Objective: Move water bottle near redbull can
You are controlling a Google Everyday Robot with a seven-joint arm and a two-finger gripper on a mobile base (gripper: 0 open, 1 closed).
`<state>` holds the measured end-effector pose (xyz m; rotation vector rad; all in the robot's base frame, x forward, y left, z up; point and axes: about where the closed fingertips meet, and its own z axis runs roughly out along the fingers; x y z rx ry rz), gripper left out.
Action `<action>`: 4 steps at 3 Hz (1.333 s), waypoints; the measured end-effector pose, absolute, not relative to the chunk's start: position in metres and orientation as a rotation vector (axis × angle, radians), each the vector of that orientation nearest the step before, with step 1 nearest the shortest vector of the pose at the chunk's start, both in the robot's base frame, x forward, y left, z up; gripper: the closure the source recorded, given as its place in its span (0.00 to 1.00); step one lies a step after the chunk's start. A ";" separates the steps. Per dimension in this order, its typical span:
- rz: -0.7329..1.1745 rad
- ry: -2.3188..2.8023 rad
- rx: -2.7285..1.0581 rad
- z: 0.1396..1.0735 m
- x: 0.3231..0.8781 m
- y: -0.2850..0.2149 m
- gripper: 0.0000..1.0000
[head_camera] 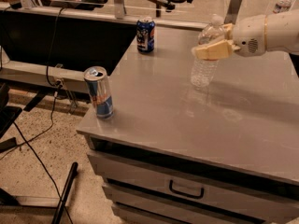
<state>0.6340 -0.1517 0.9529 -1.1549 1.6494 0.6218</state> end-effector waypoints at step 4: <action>0.855 1.592 -1.438 0.929 0.535 -0.040 1.00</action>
Offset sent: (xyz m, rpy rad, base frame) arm -0.1142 0.1250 -0.0421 -0.0477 0.1422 0.3450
